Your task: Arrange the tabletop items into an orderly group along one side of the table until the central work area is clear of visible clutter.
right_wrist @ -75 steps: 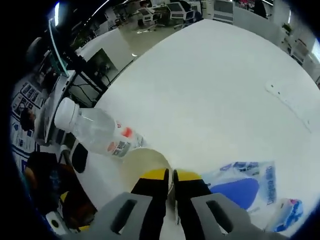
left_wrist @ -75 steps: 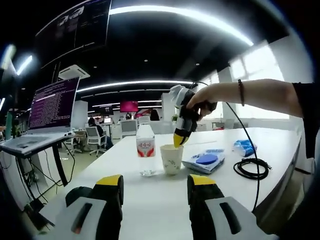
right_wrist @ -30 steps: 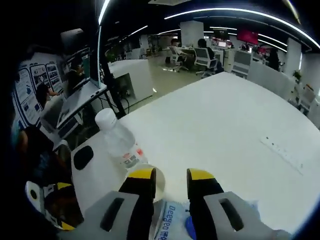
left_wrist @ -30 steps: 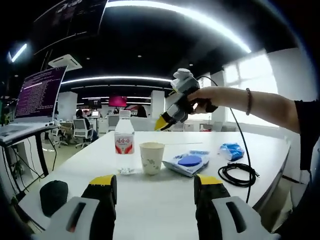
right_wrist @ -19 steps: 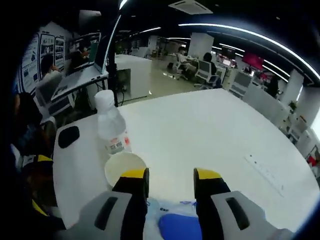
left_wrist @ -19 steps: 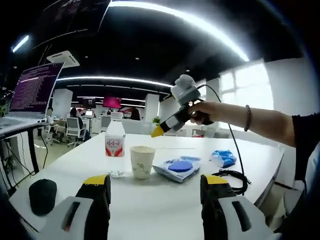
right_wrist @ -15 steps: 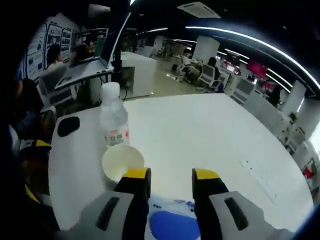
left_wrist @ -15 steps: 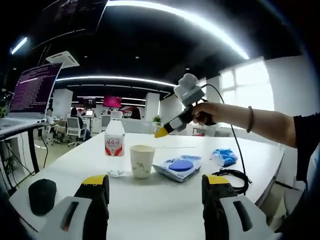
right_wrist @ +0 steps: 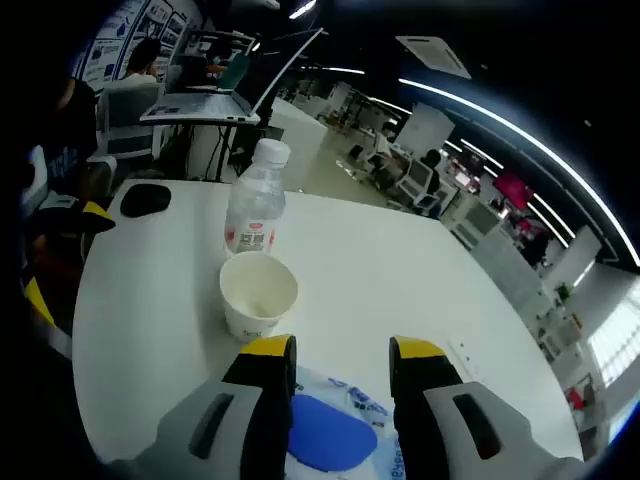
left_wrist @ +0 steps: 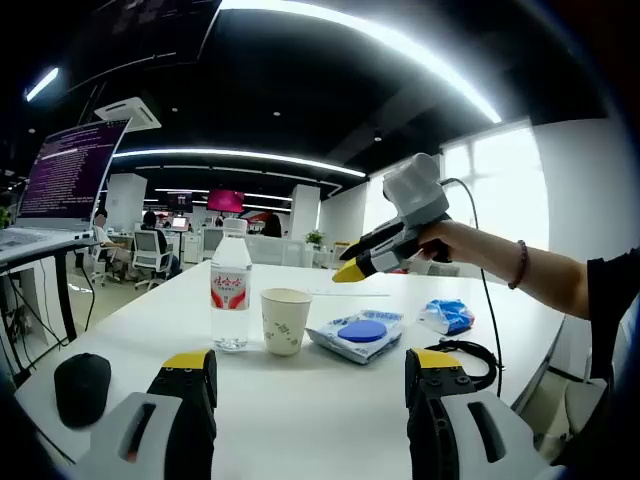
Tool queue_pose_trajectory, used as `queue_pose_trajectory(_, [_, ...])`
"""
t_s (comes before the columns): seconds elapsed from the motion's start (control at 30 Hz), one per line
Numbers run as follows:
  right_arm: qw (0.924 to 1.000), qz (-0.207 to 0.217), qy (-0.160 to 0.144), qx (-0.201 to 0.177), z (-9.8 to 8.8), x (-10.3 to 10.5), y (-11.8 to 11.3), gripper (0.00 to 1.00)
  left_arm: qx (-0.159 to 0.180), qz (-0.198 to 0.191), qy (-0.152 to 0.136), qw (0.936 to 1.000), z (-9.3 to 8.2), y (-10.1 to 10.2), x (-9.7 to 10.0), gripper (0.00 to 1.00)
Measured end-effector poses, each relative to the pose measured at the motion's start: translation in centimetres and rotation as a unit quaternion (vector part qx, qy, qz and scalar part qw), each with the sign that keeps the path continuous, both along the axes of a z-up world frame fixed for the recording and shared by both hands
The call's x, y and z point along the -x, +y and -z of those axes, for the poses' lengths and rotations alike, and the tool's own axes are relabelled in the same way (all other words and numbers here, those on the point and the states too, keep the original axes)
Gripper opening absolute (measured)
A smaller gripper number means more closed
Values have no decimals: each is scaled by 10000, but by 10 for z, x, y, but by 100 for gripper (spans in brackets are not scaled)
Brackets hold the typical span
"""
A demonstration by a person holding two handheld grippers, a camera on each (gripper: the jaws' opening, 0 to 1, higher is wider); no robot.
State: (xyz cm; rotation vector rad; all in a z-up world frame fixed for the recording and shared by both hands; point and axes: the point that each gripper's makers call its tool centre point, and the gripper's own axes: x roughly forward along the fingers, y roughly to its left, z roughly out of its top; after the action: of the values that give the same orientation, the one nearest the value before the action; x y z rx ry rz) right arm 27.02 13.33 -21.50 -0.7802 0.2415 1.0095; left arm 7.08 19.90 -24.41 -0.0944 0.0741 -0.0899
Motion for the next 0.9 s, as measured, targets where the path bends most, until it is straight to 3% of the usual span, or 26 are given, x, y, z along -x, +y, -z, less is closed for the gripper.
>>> queue_pose_trajectory(0.17, [9998,-66,76,-180,-1,9,-7,45,81,35,64,9999,3,-6,-3,82])
queue_pose_trajectory(0.3, [9994,-143,-116,-289,-7,15,-15,54,160,99,113,9998,4,-10,-6,85])
queue_pose_trajectory(0.4, [9988,-196,-64,-451,-11,22,-22,59,208,150,125,9996,5,-14,-8,86])
queue_pose_trajectory(0.53, [9984,-161,-45,-536,-12,27,-33,65,417,292,82,9987,2,-20,-13,87])
queue_pose_trajectory(0.6, [9981,-133,-10,-605,-13,27,-39,65,682,428,-113,9967,-5,-26,-16,88])
queue_pose_trajectory(0.63, [9980,-111,39,-626,-12,28,-41,65,799,469,-172,9956,-8,-28,-17,90])
queue_pose_trajectory(0.7, [9953,-46,433,-860,-8,32,-48,64,1078,466,-319,9926,-14,-27,-19,95])
queue_pose_trajectory(0.9, [9831,192,1111,-1441,-9,26,-71,64,1102,308,-195,9932,-10,-24,-27,97])
